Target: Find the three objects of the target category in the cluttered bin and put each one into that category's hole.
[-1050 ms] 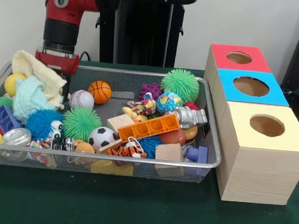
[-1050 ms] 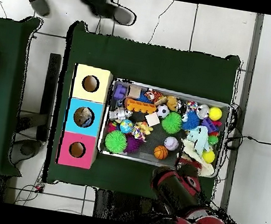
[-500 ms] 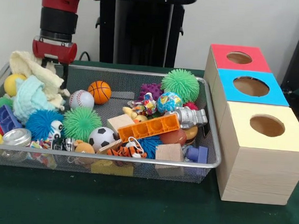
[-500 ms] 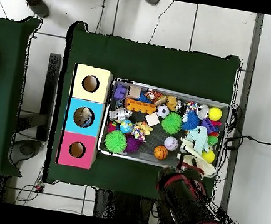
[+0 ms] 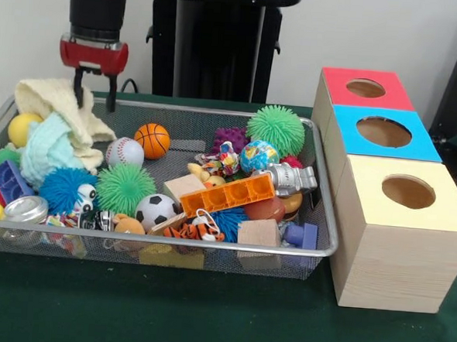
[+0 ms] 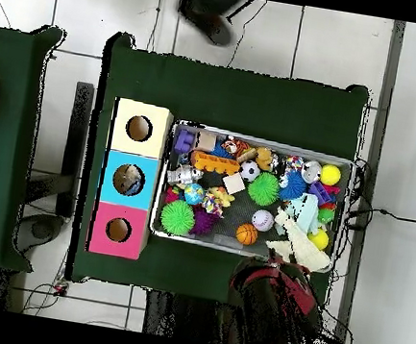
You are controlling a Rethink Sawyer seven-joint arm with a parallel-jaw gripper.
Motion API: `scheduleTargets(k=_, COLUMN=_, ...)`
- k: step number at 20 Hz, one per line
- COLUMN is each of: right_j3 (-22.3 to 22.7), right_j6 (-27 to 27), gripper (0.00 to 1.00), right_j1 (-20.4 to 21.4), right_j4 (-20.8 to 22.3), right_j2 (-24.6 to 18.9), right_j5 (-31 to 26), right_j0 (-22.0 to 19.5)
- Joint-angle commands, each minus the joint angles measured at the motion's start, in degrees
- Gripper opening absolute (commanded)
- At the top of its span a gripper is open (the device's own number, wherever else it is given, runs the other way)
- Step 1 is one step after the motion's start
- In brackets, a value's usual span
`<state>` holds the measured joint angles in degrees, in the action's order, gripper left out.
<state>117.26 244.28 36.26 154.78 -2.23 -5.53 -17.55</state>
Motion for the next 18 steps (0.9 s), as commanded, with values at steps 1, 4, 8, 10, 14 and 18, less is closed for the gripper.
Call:
scheduleTargets(k=1, right_j3=-12.84, right_j6=-0.04, gripper=1.00, right_j1=1.70, right_j4=0.80, right_j2=9.40, right_j5=22.61, right_j0=6.20)
scheduleTargets(k=4, right_j3=-16.45, right_j6=1.34, gripper=1.00, right_j1=0.13, right_j4=0.55, right_j2=10.53, right_j5=27.10, right_j0=8.26)
scheduleTargets(k=8, right_j3=-19.82, right_j6=-0.65, gripper=1.00, right_j1=-1.80, right_j4=-0.80, right_j2=9.47, right_j5=29.82, right_j0=8.00)
scheduleTargets(k=10, right_j3=-21.86, right_j6=-0.76, gripper=1.00, right_j1=-3.67, right_j4=-1.03, right_j2=9.78, right_j5=30.77, right_j0=8.27)
scheduleTargets(k=14, right_j3=-27.12, right_j6=-0.62, gripper=1.00, right_j1=-7.27, right_j4=1.26, right_j2=8.56, right_j5=36.17, right_j0=8.11)
scheduleTargets(k=18, right_j3=-31.73, right_j6=0.07, gripper=1.00, right_j1=-10.41, right_j4=3.69, right_j2=9.19, right_j5=40.39, right_j0=9.25)
